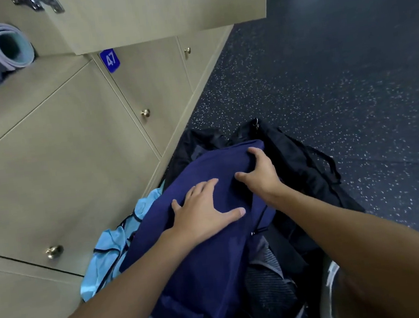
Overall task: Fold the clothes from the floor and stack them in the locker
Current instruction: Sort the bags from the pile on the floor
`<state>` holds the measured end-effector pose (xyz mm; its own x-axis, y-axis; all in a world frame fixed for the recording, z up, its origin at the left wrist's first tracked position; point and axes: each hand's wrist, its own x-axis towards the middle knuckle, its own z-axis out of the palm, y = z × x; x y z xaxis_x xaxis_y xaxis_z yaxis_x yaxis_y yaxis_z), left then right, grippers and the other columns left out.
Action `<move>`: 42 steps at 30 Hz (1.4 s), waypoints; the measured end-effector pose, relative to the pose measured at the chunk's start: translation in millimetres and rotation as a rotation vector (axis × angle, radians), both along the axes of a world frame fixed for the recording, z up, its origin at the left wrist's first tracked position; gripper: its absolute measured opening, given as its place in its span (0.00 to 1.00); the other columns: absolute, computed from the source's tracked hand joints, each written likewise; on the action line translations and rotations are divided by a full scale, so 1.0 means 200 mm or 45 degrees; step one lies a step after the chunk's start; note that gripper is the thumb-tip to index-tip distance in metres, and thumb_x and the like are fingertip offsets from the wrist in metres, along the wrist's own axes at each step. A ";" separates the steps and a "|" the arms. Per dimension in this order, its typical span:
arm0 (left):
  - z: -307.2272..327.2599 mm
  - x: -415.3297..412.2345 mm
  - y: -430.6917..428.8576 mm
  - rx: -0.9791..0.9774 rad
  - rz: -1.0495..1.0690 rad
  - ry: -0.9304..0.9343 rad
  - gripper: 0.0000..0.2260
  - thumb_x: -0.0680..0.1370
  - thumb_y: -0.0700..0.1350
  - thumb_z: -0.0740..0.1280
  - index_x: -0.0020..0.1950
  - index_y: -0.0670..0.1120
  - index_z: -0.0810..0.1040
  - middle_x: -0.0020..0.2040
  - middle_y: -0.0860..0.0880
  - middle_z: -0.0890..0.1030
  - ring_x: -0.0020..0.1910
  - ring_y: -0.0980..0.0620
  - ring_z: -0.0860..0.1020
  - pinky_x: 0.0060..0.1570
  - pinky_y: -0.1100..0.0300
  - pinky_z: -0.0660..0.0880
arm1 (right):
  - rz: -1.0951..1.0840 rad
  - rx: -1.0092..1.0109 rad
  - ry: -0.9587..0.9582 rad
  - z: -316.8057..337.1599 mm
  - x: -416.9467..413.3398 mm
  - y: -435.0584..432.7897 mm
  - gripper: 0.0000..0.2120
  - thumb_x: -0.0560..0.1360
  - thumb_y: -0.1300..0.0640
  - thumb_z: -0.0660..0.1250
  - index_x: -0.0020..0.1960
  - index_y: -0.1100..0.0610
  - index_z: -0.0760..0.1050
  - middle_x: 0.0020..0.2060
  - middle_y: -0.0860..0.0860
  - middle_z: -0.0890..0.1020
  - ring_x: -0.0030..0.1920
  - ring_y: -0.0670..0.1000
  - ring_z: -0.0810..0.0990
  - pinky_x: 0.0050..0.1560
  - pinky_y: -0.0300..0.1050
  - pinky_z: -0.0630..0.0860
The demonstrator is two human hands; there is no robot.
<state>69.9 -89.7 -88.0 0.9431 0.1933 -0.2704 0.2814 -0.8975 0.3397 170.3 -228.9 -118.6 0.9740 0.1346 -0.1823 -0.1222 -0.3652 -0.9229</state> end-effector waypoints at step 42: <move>0.03 0.03 0.04 0.258 0.120 -0.450 0.08 0.80 0.51 0.67 0.50 0.48 0.80 0.44 0.53 0.82 0.45 0.50 0.79 0.45 0.53 0.75 | 0.024 0.037 0.167 -0.31 0.24 -0.19 0.39 0.67 0.57 0.81 0.73 0.56 0.67 0.61 0.55 0.78 0.62 0.55 0.78 0.65 0.54 0.75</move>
<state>76.1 -81.1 -82.2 0.9467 0.2992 0.1191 0.2632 -0.9319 0.2495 218.9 -267.8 -180.2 0.9394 0.1595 -0.3036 -0.2358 -0.3421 -0.9096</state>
